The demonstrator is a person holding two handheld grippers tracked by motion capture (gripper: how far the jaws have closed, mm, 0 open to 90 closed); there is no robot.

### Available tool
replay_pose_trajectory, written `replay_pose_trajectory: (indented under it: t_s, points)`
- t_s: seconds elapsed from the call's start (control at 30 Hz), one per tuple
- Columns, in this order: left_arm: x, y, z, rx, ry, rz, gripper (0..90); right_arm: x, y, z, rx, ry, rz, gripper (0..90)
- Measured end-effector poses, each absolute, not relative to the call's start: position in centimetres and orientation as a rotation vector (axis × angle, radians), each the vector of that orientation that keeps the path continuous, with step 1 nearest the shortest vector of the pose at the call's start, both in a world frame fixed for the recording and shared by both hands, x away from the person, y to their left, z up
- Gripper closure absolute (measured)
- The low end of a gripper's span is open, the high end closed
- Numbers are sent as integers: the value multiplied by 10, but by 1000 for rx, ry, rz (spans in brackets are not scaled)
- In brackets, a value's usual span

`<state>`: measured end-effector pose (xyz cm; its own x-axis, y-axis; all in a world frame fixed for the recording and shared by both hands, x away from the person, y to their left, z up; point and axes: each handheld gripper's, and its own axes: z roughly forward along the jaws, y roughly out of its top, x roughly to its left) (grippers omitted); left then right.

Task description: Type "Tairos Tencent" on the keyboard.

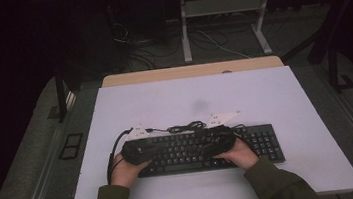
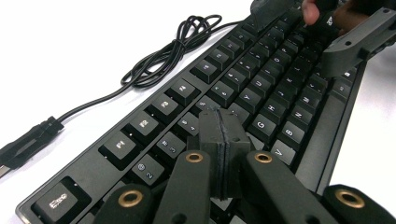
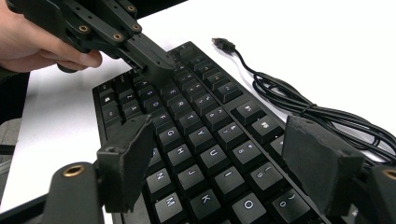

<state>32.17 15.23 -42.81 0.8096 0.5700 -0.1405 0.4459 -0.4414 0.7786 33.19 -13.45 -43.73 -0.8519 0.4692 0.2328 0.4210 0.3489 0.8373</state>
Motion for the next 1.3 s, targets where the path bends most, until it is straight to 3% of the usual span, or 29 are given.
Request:
replay_pose_trajectory:
  t_s: [1.3]
  points:
    - [326, 151, -435, 2125, 757, 160, 891, 332, -135, -437, 840, 2539, 1565, 244]
